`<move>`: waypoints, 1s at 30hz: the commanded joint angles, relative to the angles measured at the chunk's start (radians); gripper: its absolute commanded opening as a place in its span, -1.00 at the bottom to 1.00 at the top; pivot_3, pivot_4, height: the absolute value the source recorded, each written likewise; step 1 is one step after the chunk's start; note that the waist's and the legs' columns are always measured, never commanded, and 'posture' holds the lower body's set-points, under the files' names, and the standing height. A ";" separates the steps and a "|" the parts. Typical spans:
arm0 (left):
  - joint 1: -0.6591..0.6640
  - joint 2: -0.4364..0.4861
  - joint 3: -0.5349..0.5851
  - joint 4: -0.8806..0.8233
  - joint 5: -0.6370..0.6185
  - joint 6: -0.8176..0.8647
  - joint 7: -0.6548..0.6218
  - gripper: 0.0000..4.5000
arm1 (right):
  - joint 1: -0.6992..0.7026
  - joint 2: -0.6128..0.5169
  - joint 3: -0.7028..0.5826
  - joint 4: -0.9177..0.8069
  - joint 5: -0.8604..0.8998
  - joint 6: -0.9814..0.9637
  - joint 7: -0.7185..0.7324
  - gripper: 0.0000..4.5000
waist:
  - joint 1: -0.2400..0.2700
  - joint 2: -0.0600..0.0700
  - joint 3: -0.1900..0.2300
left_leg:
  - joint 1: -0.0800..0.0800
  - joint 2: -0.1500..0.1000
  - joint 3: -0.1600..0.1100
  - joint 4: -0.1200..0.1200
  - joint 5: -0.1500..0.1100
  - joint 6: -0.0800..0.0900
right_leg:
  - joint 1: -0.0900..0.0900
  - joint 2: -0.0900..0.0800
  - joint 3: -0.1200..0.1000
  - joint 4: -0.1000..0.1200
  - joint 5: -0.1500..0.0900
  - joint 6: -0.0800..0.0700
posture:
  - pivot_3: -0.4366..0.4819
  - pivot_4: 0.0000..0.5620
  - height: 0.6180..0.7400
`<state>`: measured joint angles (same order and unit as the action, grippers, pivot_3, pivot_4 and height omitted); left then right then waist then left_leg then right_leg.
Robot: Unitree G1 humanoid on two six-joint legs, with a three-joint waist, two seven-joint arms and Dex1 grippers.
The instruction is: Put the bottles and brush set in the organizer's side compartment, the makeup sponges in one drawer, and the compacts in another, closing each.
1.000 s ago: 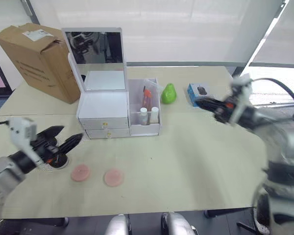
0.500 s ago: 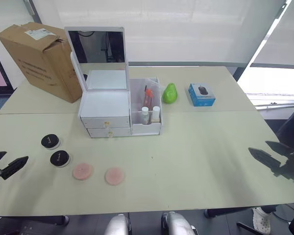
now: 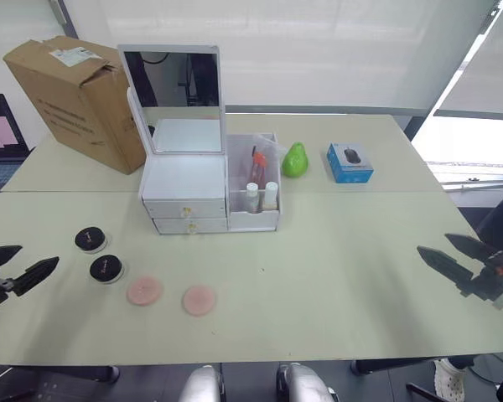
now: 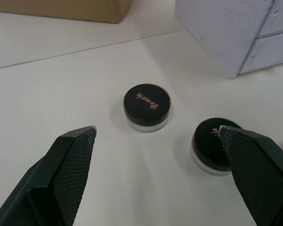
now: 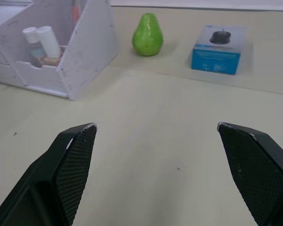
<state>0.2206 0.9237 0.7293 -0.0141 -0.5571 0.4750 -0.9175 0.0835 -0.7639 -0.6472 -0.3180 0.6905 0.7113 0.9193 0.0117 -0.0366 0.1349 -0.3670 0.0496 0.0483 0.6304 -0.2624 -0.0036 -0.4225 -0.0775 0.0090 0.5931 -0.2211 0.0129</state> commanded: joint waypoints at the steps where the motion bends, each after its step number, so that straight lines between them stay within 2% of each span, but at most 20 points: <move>1: 0.005 -0.068 -0.020 -0.201 -0.088 0.075 0.050 1.00 | -0.091 -0.042 0.111 -0.130 0.094 0.070 -0.011 0.98 | -0.004 -0.001 -0.001 | 0.000 0.000 0.000 0.000 0.000 0.000 | 0.001 0.000 0.000 0.000 0.000 0.001 | -0.05 -0.47 1.00; 2: 0.009 -0.094 -0.025 -0.241 -0.099 0.086 0.067 1.00 | -0.148 -0.037 0.159 -0.146 0.113 0.096 -0.041 0.98 | -0.004 -0.002 -0.001 | 0.000 0.000 0.000 0.000 0.001 0.001 | 0.001 0.001 0.001 0.001 0.001 0.001 | -0.05 -0.47 1.00; 6: 0.147 -0.382 -0.133 -0.572 -0.118 0.068 0.271 1.00 | -0.346 0.033 0.323 -0.140 0.165 0.141 -0.107 0.98 | -0.019 -0.007 -0.004 | -0.002 0.000 -0.001 0.000 0.005 0.008 | 0.006 0.000 0.005 0.001 0.003 0.003 | -0.05 -0.47 1.00; 8: 0.174 -0.539 -0.250 -0.687 -0.068 0.027 0.400 1.00 | -0.410 0.069 0.404 -0.131 0.142 0.139 -0.124 0.98 | -0.020 -0.009 -0.004 | -0.001 0.000 -0.002 0.002 0.005 0.008 | 0.009 0.001 0.006 -0.001 0.003 0.004 | -0.05 -0.47 1.00; 10: 0.165 -0.686 -0.395 -0.755 0.061 -0.035 0.553 1.00 | -0.457 0.105 0.479 -0.114 0.111 0.123 -0.131 0.98 | -0.007 -0.013 -0.007 | 0.001 -0.001 -0.001 0.004 0.005 0.008 | 0.009 0.001 0.004 -0.001 0.003 0.004 | -0.05 -0.47 1.00; 11: 0.158 -0.738 -0.484 -0.764 0.184 -0.088 0.631 1.00 | -0.476 0.126 0.512 -0.105 0.100 0.113 -0.133 0.98 | 0.002 -0.014 -0.007 | -0.001 -0.002 0.000 0.005 0.005 0.008 | 0.007 0.001 0.005 -0.001 0.004 0.005 | -0.05 -0.47 1.00; 14: 0.126 -0.841 -0.702 -0.735 0.486 -0.219 0.817 1.00 | -0.497 0.154 0.613 -0.074 0.028 0.057 -0.107 0.98 | 0.016 -0.014 -0.008 | -0.003 -0.005 0.003 0.007 0.005 0.008 | 0.004 0.001 0.006 -0.001 0.005 0.004 | -0.05 -0.47 1.00; 16: 0.073 -0.873 -0.738 -0.667 0.567 -0.284 0.878 1.00 | -0.505 0.175 0.655 -0.046 -0.002 0.027 -0.096 0.98 | 0.019 -0.014 -0.009 | -0.006 -0.006 0.003 0.008 0.005 0.008 | 0.006 0.001 0.007 0.000 0.005 0.005 | -0.05 -0.47 1.00; 19: -0.037 -0.861 -0.740 -0.522 0.622 -0.323 0.901 1.00 | -0.522 0.200 0.685 -0.015 -0.021 0.003 -0.080 0.98 | 0.016 -0.010 -0.010 | -0.008 -0.005 0.001 0.011 0.005 0.009 | 0.007 0.002 0.006 0.000 0.005 0.005 | -0.05 -0.47 1.00; 23: -0.151 -0.895 -0.755 -0.389 0.627 -0.343 0.930 1.00 | -0.544 0.203 0.687 0.009 -0.036 -0.009 -0.067 0.98 | 0.009 -0.009 -0.010 | -0.007 -0.005 -0.003 0.013 0.006 0.010 | 0.008 0.005 0.006 0.001 0.006 0.005 | -0.05 -0.47 1.00; 30: -0.235 -0.906 -0.737 -0.291 0.629 -0.387 0.947 1.00 | -0.563 0.217 0.683 0.011 -0.040 0.001 -0.083 0.98 | 0.003 -0.009 -0.010 | -0.005 -0.005 -0.006 0.013 0.006 0.010 | 0.012 0.006 0.005 0.000 0.006 0.006 | -0.05 -0.47 1.00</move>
<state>0.0014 0.0159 -0.0120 -0.2943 0.0599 0.1274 0.0194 -0.4620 -0.5507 0.0559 -0.2912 0.6483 0.7267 0.8417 0.0152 -0.0458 0.1246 -0.3722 0.0447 0.0421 0.6438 -0.2566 0.0068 -0.4102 -0.0716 0.0139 0.5934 -0.2154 0.0184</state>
